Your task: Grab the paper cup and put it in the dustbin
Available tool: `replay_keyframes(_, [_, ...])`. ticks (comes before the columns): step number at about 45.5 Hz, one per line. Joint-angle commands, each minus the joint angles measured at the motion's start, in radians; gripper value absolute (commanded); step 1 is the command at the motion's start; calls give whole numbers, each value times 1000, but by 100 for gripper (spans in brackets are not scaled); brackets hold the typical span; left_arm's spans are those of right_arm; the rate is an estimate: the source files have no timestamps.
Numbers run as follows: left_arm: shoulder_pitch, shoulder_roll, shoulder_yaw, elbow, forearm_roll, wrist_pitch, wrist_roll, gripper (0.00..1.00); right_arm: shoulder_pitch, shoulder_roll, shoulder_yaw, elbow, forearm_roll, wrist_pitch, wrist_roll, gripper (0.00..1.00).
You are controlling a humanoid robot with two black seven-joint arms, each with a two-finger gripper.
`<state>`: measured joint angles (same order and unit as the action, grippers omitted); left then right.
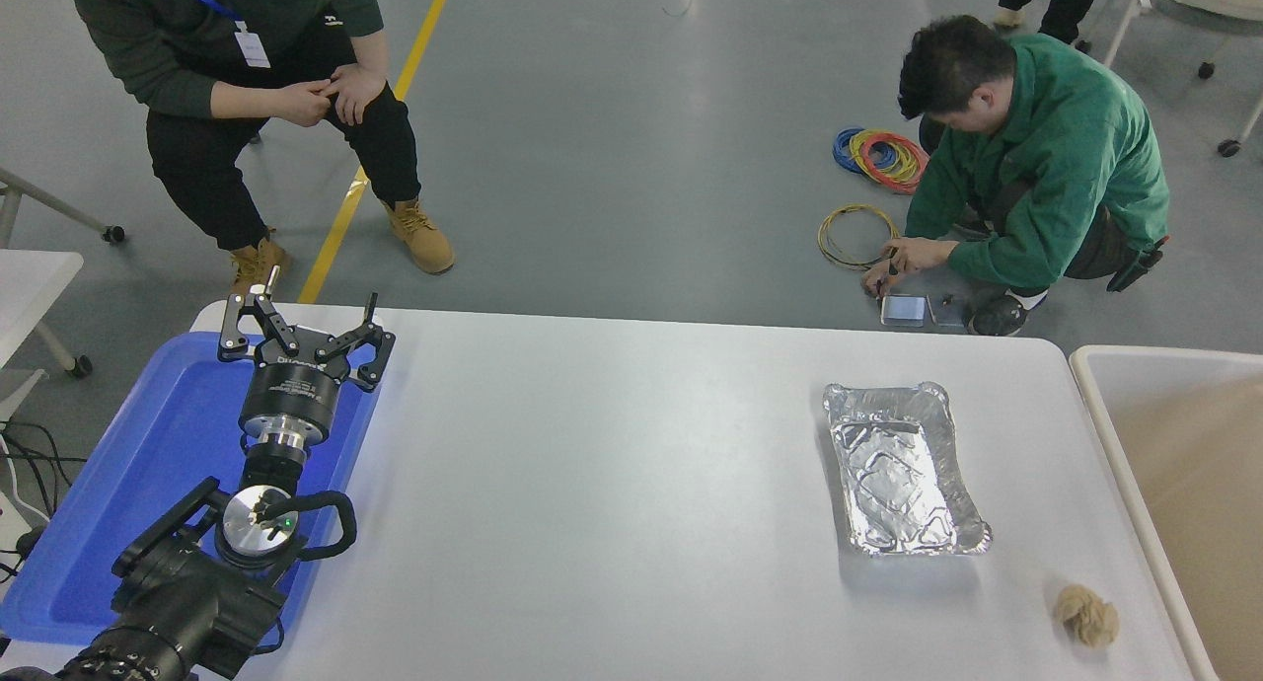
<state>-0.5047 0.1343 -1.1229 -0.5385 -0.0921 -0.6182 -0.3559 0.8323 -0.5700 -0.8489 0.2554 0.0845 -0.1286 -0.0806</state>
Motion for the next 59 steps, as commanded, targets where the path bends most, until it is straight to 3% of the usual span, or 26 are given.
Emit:
replay_keyframes(1, [0,-1,0,0,0,0,0,100,-119,50,88,-47,0,-14,2,0])
replay_keyframes(27, [0,1,0,0,0,0,0,100,-153,68,103,-45,1,-26,2,2])
replay_keyframes(29, [0,1,0,0,0,0,0,100,-153,68,103,-45,1,-28,4,13])
replay_keyframes(36, [0,-1,0,0,0,0,0,100,-151,67,103,-45,3,-37,4,82])
replay_keyframes(39, [0,1,0,0,0,0,0,100,-150,67,105,-45,3,-48,4,98])
replay_keyframes(59, [0,1,0,0,0,0,-2,100,-72,39,97,-33,1,-39,2,100])
